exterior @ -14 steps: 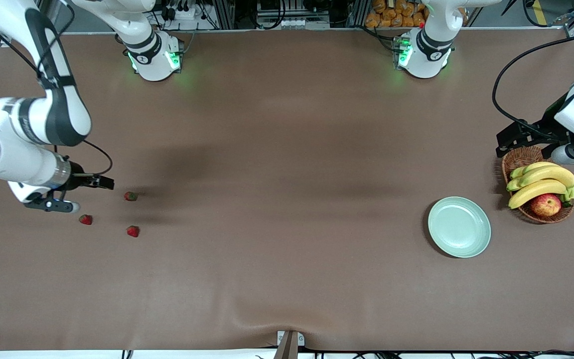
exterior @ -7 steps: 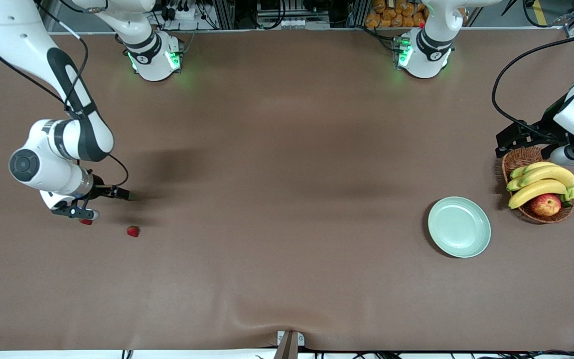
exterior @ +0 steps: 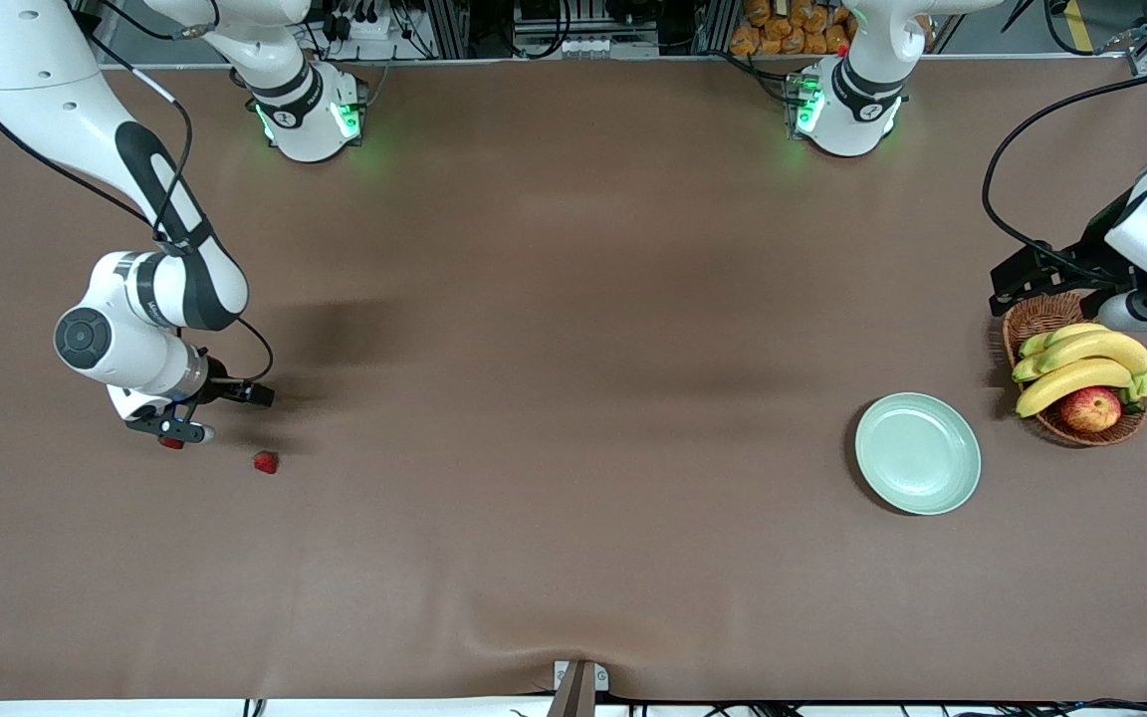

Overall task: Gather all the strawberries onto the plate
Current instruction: 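Reach the right gripper down to the three red strawberries, then grasp one red strawberry with the right gripper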

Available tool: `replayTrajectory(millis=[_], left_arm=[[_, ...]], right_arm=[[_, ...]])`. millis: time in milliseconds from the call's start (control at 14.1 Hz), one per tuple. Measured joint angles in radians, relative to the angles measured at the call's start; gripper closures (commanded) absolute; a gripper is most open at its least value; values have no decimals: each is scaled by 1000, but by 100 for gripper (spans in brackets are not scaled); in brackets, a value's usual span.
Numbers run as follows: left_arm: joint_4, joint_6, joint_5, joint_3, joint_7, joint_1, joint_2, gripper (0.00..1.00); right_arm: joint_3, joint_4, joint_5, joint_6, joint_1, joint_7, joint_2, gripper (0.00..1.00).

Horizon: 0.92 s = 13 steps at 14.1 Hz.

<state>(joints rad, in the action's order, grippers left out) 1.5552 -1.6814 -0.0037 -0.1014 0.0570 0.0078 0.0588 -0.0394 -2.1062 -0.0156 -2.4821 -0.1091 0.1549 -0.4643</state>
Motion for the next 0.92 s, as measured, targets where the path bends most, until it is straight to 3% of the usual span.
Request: replayTrajectory(millis=[637, 921], left_arm=[[0, 1, 0, 0, 0, 0, 12, 0], [0, 2, 0, 0, 0, 0, 12, 0]], right_arm=[[-5, -5, 0, -13, 3, 30, -21, 0], [-8, -16, 0, -13, 4, 33, -21, 19]])
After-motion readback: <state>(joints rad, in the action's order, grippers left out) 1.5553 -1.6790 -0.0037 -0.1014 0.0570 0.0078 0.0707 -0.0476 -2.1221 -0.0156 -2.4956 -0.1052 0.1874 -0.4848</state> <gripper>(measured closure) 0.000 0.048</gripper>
